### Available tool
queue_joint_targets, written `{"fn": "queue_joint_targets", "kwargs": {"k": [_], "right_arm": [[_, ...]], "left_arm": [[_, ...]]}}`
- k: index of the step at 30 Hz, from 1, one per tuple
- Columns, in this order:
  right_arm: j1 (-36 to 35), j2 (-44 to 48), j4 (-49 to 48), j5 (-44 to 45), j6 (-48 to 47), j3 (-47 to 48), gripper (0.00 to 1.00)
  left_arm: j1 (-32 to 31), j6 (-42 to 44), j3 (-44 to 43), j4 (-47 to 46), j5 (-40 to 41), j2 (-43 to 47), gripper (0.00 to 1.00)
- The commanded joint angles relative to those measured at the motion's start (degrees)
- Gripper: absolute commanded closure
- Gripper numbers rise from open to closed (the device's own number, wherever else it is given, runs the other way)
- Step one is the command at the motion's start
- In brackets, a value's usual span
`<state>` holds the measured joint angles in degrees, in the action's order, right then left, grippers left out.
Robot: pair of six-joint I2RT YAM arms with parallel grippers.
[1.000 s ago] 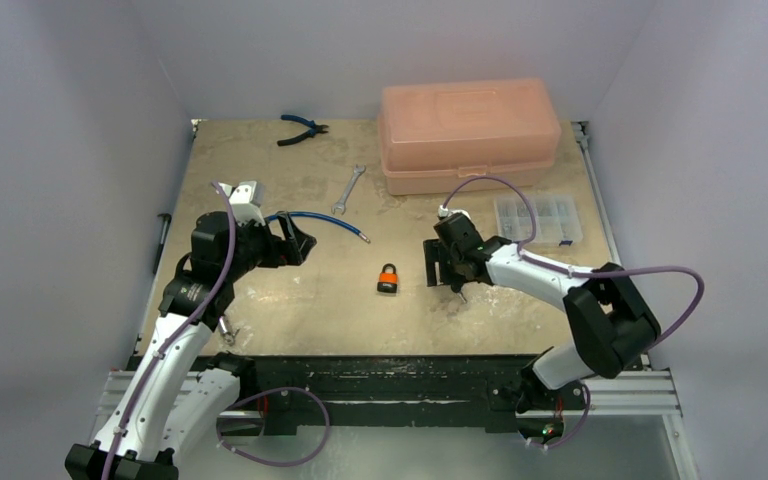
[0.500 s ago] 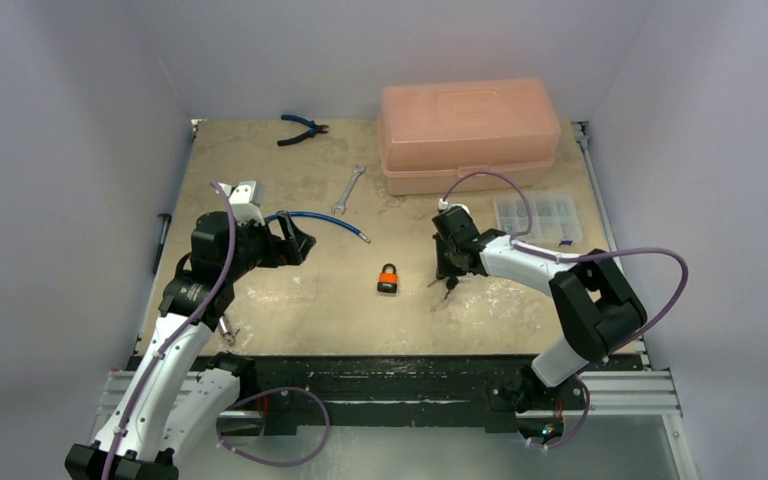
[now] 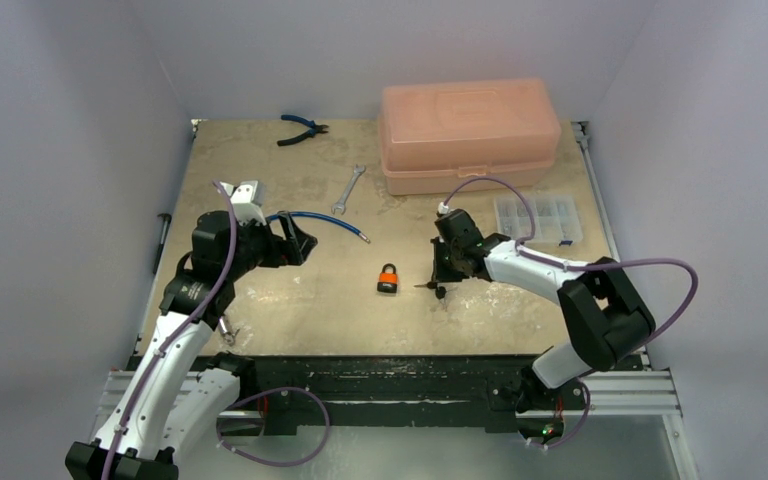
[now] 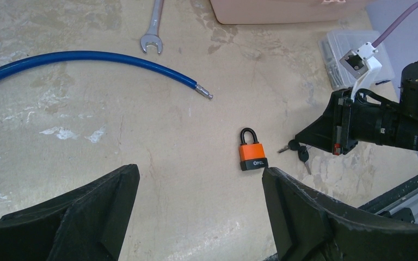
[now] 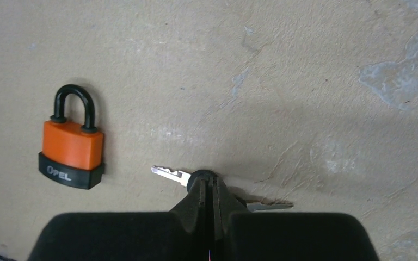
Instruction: Unlock with the key
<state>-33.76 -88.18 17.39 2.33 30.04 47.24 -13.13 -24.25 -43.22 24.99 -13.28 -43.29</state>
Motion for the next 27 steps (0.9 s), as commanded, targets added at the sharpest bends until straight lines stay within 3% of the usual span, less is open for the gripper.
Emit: {"fn": "queue_joint_targets", "kwargs": {"k": [1, 10, 20, 22, 25, 27], "right_arm": [[-0.2, 4.6, -1.0, -4.2, 3.7, -1.1, 1.0], [-0.2, 10.6, -2.4, -6.6, 6.8, -3.4, 1.0], [-0.2, 10.3, -2.7, -7.5, 5.8, -4.4, 1.0], [-0.5, 7.7, -2.7, -8.1, 5.3, -4.0, 0.93], [-0.7, 5.8, -2.8, -8.9, 4.3, -3.7, 0.74], [-0.8, 5.0, -1.9, -9.2, 3.5, -2.9, 0.7]], "left_arm": [[0.4, 0.6, 0.5, -3.2, -2.5, 0.2, 0.11], [-3.6, -2.3, 1.3, -5.4, -2.7, -0.5, 0.16], [-18.3, -3.6, 0.6, -8.8, 7.8, -6.0, 0.19], [-19.4, -2.8, -0.2, -8.1, 9.8, -7.5, 0.2], [-19.5, -1.4, -1.5, -6.8, 10.9, -9.0, 0.2], [-19.6, -0.1, -2.5, -5.2, 11.8, -9.5, 0.2]]}}
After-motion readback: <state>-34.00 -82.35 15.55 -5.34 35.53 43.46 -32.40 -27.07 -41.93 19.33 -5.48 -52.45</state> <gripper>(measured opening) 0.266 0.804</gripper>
